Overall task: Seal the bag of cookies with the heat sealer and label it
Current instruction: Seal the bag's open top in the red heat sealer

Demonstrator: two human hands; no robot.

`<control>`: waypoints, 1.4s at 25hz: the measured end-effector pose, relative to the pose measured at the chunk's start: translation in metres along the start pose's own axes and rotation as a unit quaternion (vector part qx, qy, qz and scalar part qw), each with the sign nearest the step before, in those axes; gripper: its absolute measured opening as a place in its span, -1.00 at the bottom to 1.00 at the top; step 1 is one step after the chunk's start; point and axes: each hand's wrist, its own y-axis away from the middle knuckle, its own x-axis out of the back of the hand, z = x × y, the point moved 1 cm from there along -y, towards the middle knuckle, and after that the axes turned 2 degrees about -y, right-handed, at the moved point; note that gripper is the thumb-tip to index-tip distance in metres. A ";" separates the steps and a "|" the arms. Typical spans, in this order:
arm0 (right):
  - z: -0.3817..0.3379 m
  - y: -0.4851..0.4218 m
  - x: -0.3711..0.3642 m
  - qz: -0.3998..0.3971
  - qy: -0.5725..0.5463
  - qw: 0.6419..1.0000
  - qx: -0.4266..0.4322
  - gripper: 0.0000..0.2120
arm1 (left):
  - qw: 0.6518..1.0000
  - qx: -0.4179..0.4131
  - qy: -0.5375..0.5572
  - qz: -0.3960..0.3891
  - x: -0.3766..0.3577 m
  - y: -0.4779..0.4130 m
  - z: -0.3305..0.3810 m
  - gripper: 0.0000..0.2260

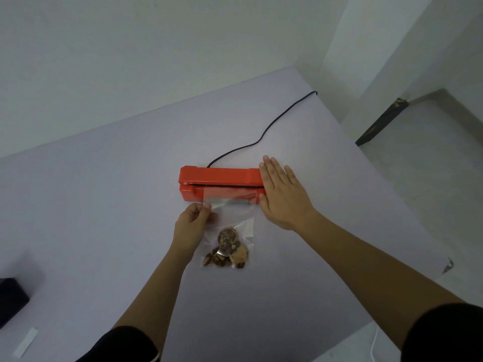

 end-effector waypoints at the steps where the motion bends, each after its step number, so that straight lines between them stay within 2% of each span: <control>1: 0.001 0.000 0.000 -0.006 0.000 1.000 0.003 -0.28 | 1.000 0.003 -0.001 -0.004 -0.001 0.001 -0.002 -0.77; 9: 0.000 0.001 -0.003 -0.003 -0.024 1.000 -0.009 -0.29 | 0.999 0.020 0.031 -0.024 -0.003 0.000 0.000 -0.90; 12: -0.001 0.002 -0.002 0.000 -0.034 0.999 -0.008 -0.24 | 0.999 0.021 0.038 -0.025 -0.002 0.002 0.001 -0.90; 35: -0.002 0.001 -0.005 0.016 -0.052 0.998 -0.013 -0.28 | 0.999 0.028 0.022 -0.018 -0.002 0.001 0.004 -0.87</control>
